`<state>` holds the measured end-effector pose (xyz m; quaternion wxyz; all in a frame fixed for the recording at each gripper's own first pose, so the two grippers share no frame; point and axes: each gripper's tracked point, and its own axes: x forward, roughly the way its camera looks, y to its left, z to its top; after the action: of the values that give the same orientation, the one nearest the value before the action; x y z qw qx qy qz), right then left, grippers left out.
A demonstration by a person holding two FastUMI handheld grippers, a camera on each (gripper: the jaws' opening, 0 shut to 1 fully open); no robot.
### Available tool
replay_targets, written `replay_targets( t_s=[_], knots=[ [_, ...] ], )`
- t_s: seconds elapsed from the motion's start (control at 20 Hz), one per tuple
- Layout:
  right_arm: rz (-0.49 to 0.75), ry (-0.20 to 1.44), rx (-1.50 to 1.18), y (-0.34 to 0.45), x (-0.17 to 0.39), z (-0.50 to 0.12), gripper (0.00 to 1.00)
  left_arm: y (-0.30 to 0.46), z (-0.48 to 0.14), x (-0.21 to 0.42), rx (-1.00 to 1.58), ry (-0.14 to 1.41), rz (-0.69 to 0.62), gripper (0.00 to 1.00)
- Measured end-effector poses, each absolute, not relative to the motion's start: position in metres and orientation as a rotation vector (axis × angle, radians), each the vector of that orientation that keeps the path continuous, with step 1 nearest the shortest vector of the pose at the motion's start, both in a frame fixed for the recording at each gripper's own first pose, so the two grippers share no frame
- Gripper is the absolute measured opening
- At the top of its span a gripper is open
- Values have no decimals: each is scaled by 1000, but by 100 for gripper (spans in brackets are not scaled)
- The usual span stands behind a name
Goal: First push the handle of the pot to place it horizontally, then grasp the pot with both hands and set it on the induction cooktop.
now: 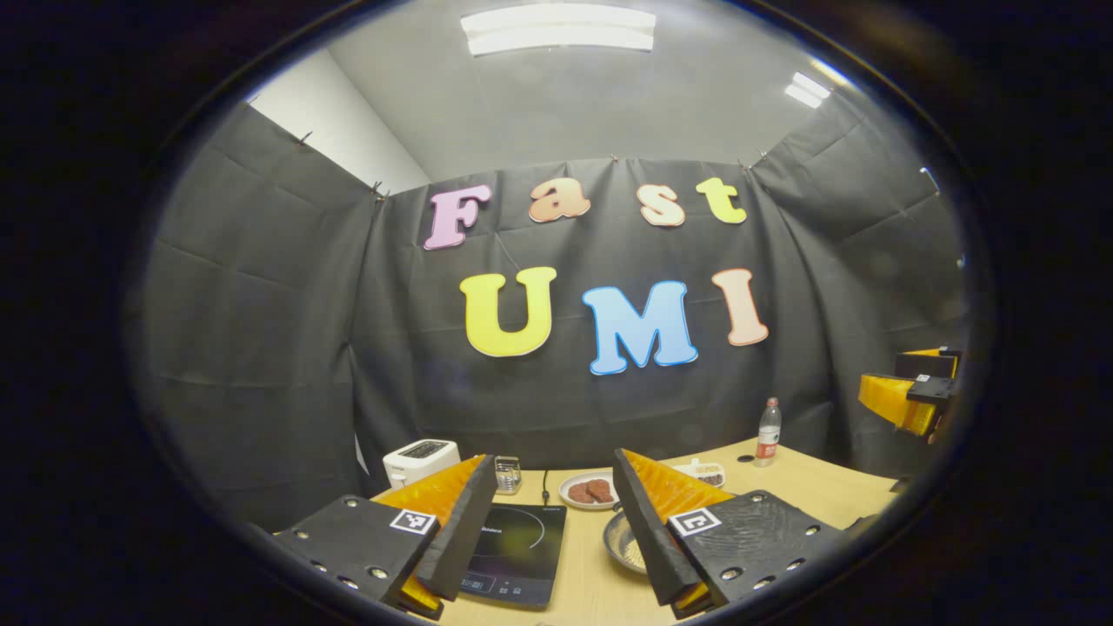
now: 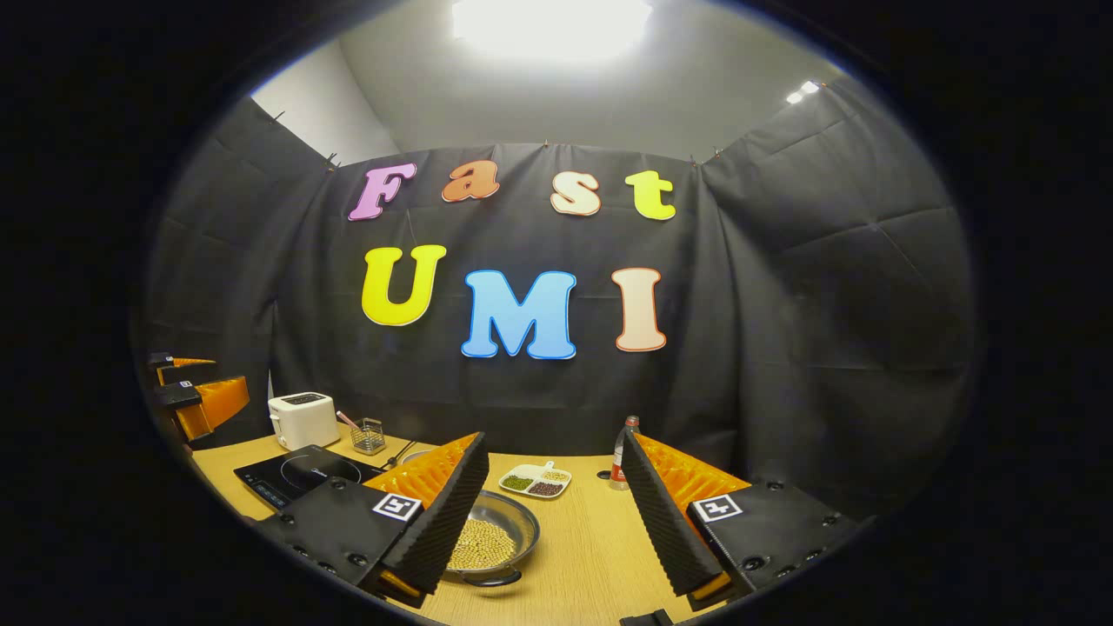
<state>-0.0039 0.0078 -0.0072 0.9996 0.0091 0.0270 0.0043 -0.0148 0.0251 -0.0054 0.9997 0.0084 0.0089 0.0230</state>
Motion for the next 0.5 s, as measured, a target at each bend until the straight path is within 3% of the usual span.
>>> replay_targets(
  t_s=[0.15, 0.25, 0.5],
  knots=[
    [12, 63, 13, 11, -3, -8, 97, 30, -3, -16, 21, 13, 51, 82],
    [15, 63, 10, 15, -3, -8, 93, 33, -4, -17, 19, 12, 52, 79],
    [19, 80, -1, 25, -2, -12, 66, 44, -8, -18, 15, 20, 60, 82]
  ],
)
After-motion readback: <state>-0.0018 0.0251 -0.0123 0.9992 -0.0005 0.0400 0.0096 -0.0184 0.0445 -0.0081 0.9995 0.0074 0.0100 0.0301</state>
